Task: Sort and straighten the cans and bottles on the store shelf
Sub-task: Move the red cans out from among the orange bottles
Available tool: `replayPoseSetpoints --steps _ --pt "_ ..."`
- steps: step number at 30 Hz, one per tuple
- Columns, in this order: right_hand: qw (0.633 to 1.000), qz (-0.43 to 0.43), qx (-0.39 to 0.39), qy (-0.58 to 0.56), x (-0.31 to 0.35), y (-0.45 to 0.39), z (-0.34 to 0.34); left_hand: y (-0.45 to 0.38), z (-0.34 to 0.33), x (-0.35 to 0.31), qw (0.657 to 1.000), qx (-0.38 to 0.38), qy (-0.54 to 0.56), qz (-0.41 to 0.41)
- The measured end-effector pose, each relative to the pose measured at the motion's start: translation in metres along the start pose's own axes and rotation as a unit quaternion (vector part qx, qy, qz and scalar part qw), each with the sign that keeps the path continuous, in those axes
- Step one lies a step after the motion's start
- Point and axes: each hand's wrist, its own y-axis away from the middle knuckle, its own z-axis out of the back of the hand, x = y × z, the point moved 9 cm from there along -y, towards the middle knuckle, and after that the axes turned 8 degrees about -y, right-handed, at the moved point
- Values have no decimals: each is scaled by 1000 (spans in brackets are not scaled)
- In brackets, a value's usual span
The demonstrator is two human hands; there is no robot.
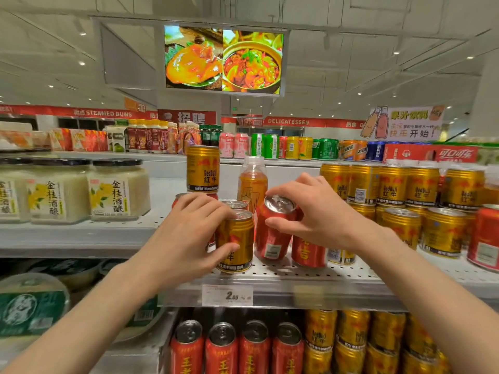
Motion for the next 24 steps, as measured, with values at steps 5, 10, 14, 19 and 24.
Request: replayPoseSetpoints --steps 5,10,14,19,24 --pt "999 -15 28 -1 -5 -11 -3 -1 -4 -1 1000 -6 -7 6" --pt "998 -18 50 -31 -6 -14 -5 0 -4 -1 1000 -8 -4 1" --pt "999 -10 39 -18 -3 -9 -6 0 -3 -1 1000 -17 -9 5" --pt "994 -41 12 -104 -10 -6 0 -6 -4 3 1000 -1 -24 11" --pt "976 -117 -54 -177 -34 -31 17 -20 -3 14 999 7 -26 41"
